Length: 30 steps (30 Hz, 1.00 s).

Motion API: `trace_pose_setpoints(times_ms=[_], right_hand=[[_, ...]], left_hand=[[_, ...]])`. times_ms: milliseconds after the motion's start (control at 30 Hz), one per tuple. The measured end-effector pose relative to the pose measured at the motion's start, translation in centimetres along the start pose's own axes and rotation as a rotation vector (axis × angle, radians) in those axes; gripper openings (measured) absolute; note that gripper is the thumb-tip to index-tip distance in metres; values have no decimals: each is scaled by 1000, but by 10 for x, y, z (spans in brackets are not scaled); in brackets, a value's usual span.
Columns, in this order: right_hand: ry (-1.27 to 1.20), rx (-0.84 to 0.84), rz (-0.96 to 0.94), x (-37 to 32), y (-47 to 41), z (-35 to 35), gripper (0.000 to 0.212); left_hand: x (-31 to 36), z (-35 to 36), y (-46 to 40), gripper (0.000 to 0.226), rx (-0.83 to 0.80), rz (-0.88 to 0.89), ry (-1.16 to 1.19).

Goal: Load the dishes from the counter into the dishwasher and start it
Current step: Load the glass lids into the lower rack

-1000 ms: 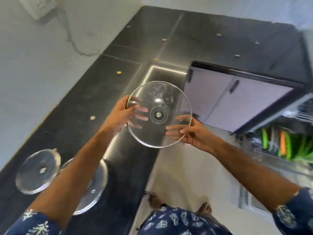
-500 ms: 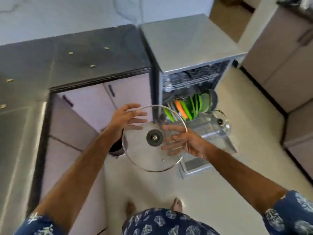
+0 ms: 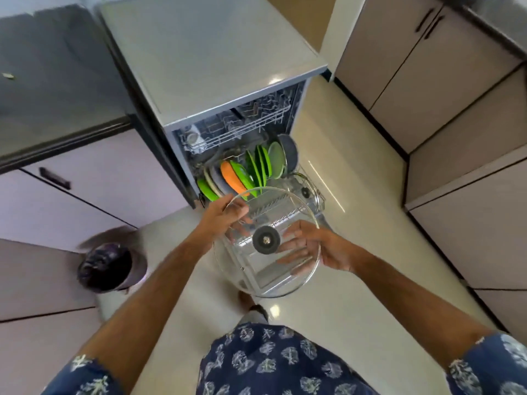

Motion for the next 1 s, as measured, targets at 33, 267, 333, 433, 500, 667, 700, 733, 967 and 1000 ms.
trace_pose_setpoints(times_ms=[33,267,333,433,500,667,700,733,967,1000], right_hand=[[11,-22,26,-6,0,-10,47],[138,142,67,-40,-23,-94,48],[214,250,63,-46,-37,-121,45],[383,330,65,-52,-66,-165,42],[462,364,70,-50,-94,-204,44],[580,437,39,-31,-162,-280,32],[613,449,23,-28,-173,-289,30],[638,463,10,-24,-187,-300,30],[756,546,-45,-15,-258,-349,18],[795,548,-57,-16,-265,-351,24]], left_hand=[[4,7,-13,11,-49,-6,-21],[-17,59,-117,20,9,-109,-100],[-35,77,-143,35,29,-108,-137],[-74,99,-173,45,68,-211,-237],[-106,113,-189,43,126,-252,-357],[-183,149,-234,49,166,-283,-704],[-195,154,-244,50,160,-280,-775],[-211,159,-258,51,161,-269,-839],[-296,180,-348,80,185,-217,-1076],[-304,181,-360,85,171,-212,-1092]])
Point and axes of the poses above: each hand's wrist, its own y-axis away from the middle knuckle, its own z-axis out of the palm, x = y × z, the point moved 3 cm from there along -y, towards the middle knuckle, and after that the axes turned 4 degrees about -y, right-handed, at the moved point
